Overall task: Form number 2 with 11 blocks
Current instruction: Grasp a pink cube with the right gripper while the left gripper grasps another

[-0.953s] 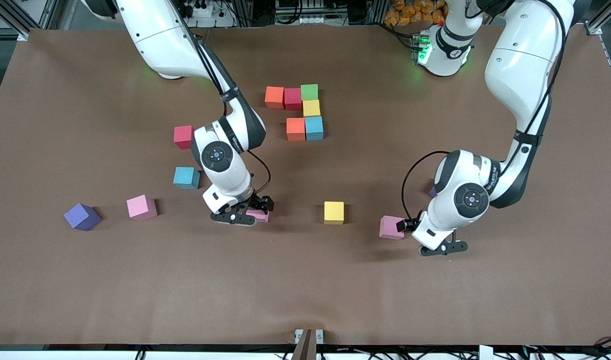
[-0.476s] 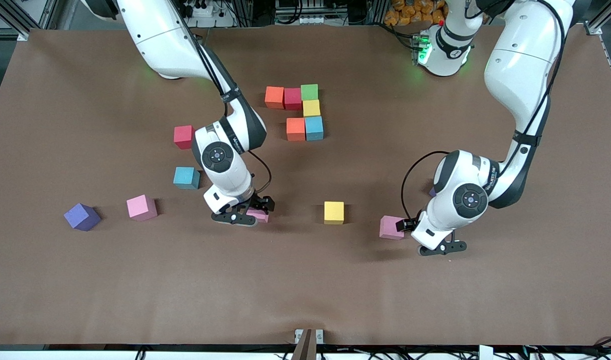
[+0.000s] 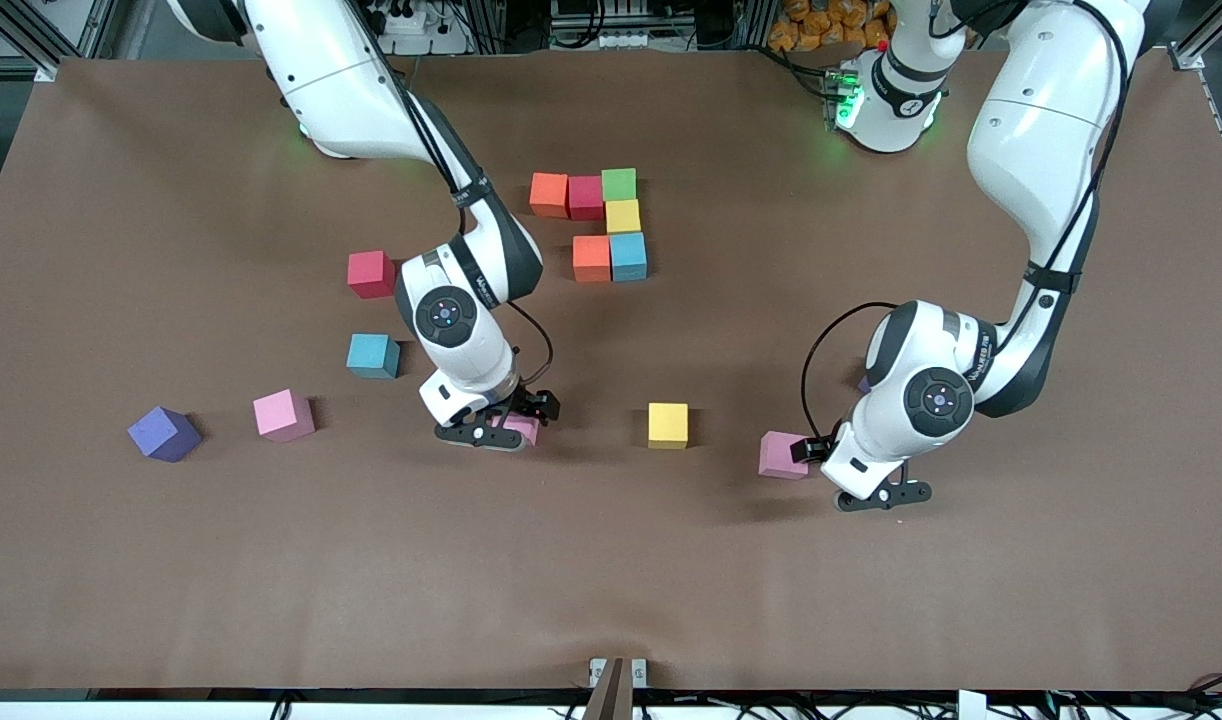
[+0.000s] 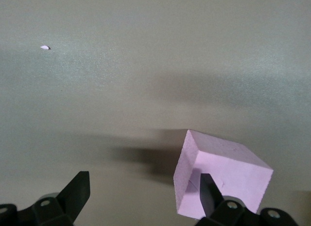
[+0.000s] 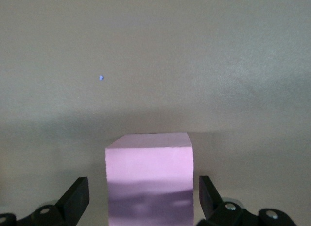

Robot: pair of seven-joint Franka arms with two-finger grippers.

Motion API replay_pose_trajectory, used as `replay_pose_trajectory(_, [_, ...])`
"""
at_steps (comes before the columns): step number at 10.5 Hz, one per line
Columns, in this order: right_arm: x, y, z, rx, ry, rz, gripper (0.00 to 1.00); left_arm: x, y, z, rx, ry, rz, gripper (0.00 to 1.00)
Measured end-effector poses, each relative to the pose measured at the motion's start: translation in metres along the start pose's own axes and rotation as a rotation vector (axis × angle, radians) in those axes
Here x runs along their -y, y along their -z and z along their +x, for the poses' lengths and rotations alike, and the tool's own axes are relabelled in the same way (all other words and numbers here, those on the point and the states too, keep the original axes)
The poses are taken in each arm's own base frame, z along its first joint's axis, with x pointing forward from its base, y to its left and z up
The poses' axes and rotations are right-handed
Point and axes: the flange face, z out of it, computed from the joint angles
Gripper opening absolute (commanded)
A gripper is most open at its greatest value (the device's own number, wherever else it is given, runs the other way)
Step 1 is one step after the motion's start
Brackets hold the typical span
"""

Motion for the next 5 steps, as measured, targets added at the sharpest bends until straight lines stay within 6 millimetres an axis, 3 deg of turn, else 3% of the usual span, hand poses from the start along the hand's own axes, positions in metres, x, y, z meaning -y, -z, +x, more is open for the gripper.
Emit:
replay_pose_trajectory(1, [-0.001, -0.007, -0.001, 0.007, 0.000, -0.007, 0.88, 0.000, 0.000, 0.000, 0.000, 0.000, 0.000, 1.00])
replay_pose_trajectory(5, [-0.006, -0.017, 0.000, 0.012, 0.001, -0.020, 0.33, 0.000, 0.000, 0.000, -0.002, -0.003, 0.004, 1.00])
